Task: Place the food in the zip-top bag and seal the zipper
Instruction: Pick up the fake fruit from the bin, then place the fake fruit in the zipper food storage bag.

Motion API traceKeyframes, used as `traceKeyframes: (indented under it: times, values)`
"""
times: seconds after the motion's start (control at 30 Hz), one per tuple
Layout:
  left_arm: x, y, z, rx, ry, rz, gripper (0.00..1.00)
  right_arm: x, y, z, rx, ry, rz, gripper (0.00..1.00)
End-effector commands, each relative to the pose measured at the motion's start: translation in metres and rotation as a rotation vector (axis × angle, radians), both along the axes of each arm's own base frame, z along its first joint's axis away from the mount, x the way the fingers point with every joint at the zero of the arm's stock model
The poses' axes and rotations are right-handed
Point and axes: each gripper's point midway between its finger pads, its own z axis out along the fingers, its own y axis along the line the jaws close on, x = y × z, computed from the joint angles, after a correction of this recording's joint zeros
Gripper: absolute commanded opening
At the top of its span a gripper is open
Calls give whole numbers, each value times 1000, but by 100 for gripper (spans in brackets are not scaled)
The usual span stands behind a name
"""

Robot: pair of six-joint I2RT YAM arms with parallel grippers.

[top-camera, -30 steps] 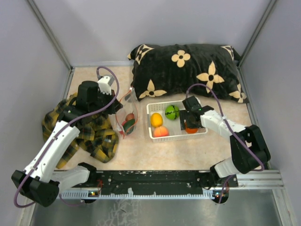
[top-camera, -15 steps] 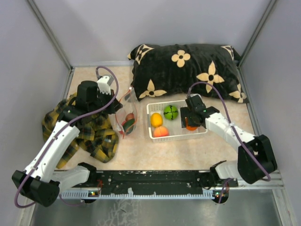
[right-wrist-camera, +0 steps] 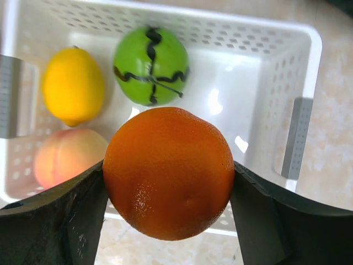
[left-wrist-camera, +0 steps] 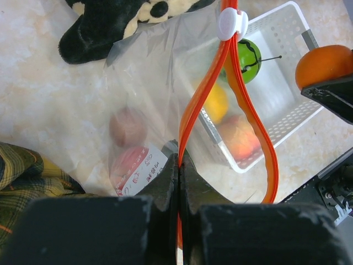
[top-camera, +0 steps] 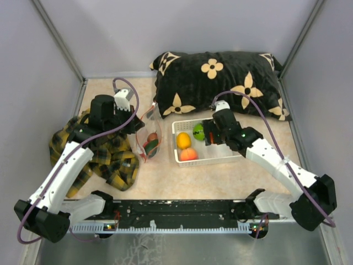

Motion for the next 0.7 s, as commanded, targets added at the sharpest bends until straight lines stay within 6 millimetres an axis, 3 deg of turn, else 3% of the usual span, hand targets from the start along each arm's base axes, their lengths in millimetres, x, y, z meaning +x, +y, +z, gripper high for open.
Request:
traceKeyframes:
  times: [0.0, 0.3, 0.67]
  values:
    - [1, -1, 7, -19, -31, -11, 0, 13, 30, 66, 78, -195, 70, 56]
    - [0, -3, 7, -23, -33, -28, 0, -14, 112, 136, 159, -385, 349, 55]
    - [-2, -4, 7, -32, -33, -45, 0, -57, 191, 185, 325, -531, 651, 55]
